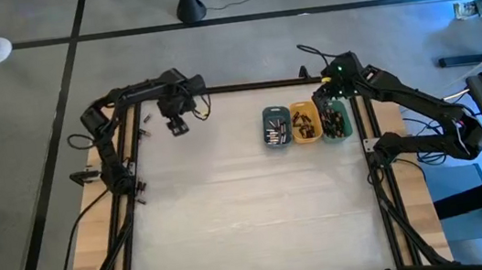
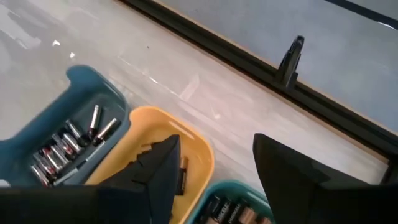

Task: Sort batteries
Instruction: Put the black battery into the green bin

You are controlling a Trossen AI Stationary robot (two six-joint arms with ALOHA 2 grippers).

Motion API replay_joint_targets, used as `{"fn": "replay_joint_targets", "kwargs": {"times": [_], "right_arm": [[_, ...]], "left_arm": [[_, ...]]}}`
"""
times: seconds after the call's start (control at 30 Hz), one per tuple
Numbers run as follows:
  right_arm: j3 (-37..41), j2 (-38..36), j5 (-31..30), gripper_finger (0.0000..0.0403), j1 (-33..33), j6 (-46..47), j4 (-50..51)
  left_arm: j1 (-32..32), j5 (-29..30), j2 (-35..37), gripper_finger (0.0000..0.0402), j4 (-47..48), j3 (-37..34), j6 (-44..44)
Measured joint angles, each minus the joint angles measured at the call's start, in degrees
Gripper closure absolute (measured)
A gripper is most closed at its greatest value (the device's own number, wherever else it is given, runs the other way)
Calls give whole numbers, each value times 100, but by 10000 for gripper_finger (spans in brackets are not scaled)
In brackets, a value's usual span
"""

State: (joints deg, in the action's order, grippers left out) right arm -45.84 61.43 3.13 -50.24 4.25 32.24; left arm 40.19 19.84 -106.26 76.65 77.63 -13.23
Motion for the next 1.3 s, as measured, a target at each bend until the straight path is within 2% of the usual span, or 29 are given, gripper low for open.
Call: {"fn": "replay_joint_targets", "kwargs": {"times": [0.17, 0.47, 0.73, 0.9, 1.1, 1.3], "right_arm": [[0, 0, 157, 198, 0, 124, -71], [2, 2, 353, 198, 2, 113, 252], [2, 2, 346, 198, 0, -14, 363], [2, 2, 340, 198, 0, -27, 371], [2, 2, 335, 198, 0, -156, 388], [4, 2, 182, 198, -2, -162, 386]], "left_arm": [[2, 695, -607, 192, 401, 30, -450], [213, 807, -1643, 192, 733, 28, -987], [642, 969, -1706, 192, 949, -9, -692], [839, 1260, -1702, 192, 939, -378, -727], [953, 1649, -1702, 192, 460, -920, -861], [857, 1816, -1695, 192, 171, -977, -1101]]}}
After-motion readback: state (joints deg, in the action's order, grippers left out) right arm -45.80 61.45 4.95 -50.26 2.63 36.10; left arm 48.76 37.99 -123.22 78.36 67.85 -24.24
